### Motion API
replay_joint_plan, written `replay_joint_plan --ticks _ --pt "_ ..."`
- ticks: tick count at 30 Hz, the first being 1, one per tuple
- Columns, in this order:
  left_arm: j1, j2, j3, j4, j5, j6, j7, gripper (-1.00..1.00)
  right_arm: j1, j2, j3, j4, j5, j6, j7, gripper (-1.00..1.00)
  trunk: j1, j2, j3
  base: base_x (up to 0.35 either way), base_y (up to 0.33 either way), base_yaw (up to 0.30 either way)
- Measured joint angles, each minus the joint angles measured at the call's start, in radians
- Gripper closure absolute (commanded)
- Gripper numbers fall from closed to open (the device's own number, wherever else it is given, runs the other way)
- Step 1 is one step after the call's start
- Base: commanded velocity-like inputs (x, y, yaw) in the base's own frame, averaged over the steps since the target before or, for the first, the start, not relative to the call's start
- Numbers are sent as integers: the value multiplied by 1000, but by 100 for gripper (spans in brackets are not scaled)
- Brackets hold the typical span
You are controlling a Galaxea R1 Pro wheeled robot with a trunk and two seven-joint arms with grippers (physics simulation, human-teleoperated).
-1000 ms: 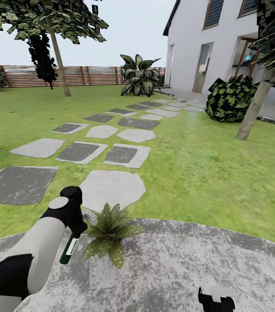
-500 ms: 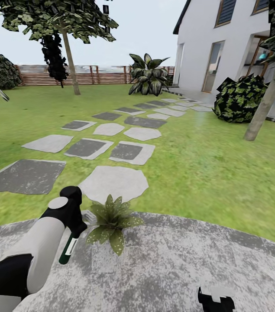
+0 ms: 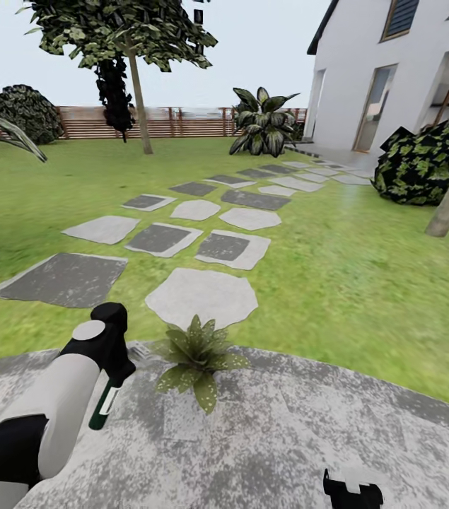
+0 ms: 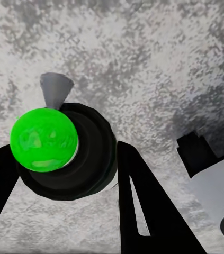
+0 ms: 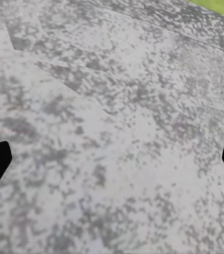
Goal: Pick up the pesticide atomizer in the garden and spray insectifuge to fully cover both potted plants in the garden.
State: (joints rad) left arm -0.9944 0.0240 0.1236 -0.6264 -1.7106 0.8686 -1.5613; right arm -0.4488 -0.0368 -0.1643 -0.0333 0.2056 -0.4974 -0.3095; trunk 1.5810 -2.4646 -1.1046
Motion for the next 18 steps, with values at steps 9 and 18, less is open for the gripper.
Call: replay_joint_plan --ticks 9,18 --pt "180 1 28 -117 96 -7 0 100 0 0 8 -1 5 1 4 -100 0 0 0 0 0 141" --pt "426 73 77 -198 686 -555 259 100 0 -86 146 -169 161 1 447 -100 0 0 0 0 0 1"
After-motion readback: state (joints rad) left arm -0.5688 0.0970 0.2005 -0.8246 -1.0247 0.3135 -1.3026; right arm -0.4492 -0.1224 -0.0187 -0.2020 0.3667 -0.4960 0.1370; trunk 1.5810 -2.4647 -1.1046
